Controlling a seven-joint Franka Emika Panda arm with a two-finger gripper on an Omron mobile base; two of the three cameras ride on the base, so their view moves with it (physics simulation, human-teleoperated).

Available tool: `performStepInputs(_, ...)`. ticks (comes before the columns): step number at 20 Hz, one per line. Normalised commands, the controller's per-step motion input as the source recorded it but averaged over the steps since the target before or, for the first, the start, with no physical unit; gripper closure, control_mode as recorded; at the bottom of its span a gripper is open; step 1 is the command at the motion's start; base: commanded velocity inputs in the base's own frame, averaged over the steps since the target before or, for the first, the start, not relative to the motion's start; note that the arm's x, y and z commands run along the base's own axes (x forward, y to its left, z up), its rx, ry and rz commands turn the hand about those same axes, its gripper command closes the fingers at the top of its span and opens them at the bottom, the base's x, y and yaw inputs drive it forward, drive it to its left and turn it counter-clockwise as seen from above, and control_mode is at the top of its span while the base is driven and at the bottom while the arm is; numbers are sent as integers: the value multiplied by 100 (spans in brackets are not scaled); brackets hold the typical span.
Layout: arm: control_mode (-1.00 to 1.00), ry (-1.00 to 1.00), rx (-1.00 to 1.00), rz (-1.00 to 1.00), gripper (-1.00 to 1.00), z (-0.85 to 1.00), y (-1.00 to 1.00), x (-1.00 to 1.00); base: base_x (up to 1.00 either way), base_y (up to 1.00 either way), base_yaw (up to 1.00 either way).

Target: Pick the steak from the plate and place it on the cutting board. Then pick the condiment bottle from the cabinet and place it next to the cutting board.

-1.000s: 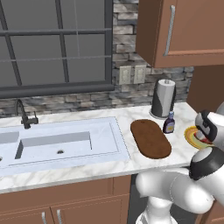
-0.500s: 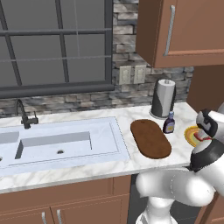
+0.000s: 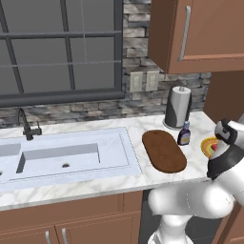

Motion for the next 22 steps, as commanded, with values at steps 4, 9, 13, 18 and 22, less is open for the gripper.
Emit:
performStepInputs(4,-100,0,0,0,-100,-16,0,8,0,0,0)
performStepInputs(9,-100,0,0,0,-100,-18,0,8,0,0,0)
performStepInputs(13,-100,0,0,0,-100,-14,-2,12,0,0,0)
performStepInputs(18,-100,0,0,0,-100,-9,-10,14,0,0,0)
performStepInputs(22,-100,0,0,0,-100,-7,-14,15,0,0,0)
